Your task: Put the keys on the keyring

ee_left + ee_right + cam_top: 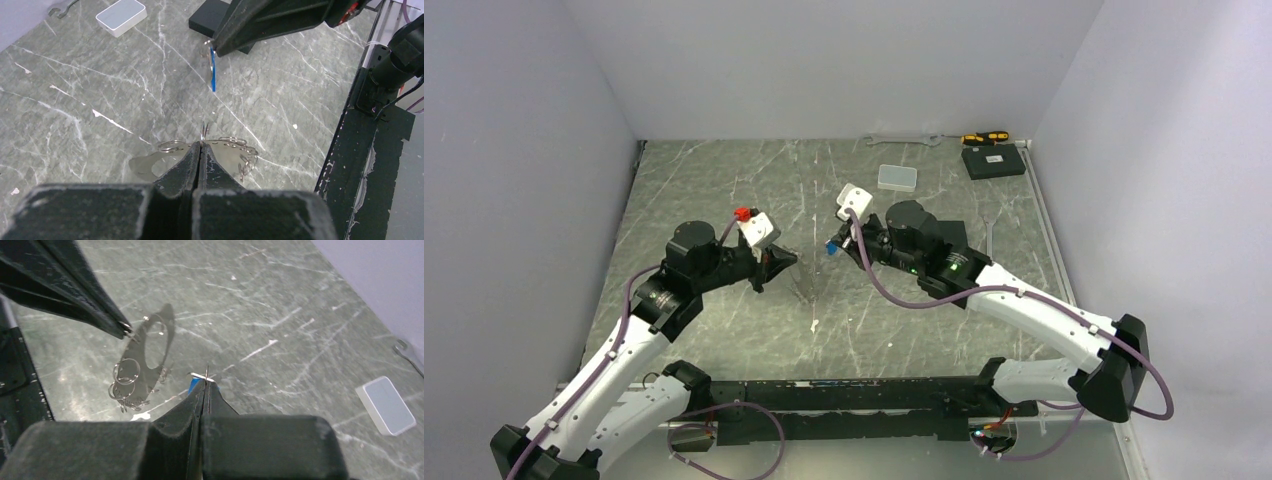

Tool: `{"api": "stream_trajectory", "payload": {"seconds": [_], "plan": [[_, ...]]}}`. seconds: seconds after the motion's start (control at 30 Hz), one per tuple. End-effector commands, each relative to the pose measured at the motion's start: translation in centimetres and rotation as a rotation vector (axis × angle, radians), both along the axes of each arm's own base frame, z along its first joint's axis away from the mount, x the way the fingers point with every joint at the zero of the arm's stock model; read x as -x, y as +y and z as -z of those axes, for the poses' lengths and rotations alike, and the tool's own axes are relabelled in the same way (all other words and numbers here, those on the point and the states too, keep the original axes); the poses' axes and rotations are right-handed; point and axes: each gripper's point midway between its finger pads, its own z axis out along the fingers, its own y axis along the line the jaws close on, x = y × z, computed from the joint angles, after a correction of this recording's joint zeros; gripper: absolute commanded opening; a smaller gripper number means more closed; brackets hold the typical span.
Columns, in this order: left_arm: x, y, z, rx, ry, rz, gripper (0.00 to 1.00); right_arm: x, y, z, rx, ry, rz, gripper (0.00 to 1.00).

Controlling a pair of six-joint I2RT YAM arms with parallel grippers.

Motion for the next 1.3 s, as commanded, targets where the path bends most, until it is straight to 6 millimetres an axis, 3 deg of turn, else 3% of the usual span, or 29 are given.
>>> {"api": "stream_trajectory", "payload": {"seconds": [0.0,0.17,0.47,0.57,1.27], "plan": [[0.0,-0.5,-2.9,0.041,-0.089,0.034,0.0,1.5,2.0,-1.8,-0.093,-0.01,-0.129,0.0],[0.2,-0.8,-3.0,0.053,-0.075,0.051,0.0,2.9,3.5,-2.7,-0.163,0.011,-0.227,0.0],[-0.1,-0.6,-2.9,0.047,-0.06,0.029,0.0,4.6,4.6,-1.8,-0.165,0.068,-0.33,0.0],[-0.3,-0.5,-2.8,0.046,-0.055,0.018,0.0,4.6,4.7,-2.4,-0.188,0.049,-0.34,0.0],[-0.2,-0.6,-3.0,0.051,-0.048,0.026,0.0,3.6,5.5,-1.5,-0.188,0.076,-0.31,0.0]]}}
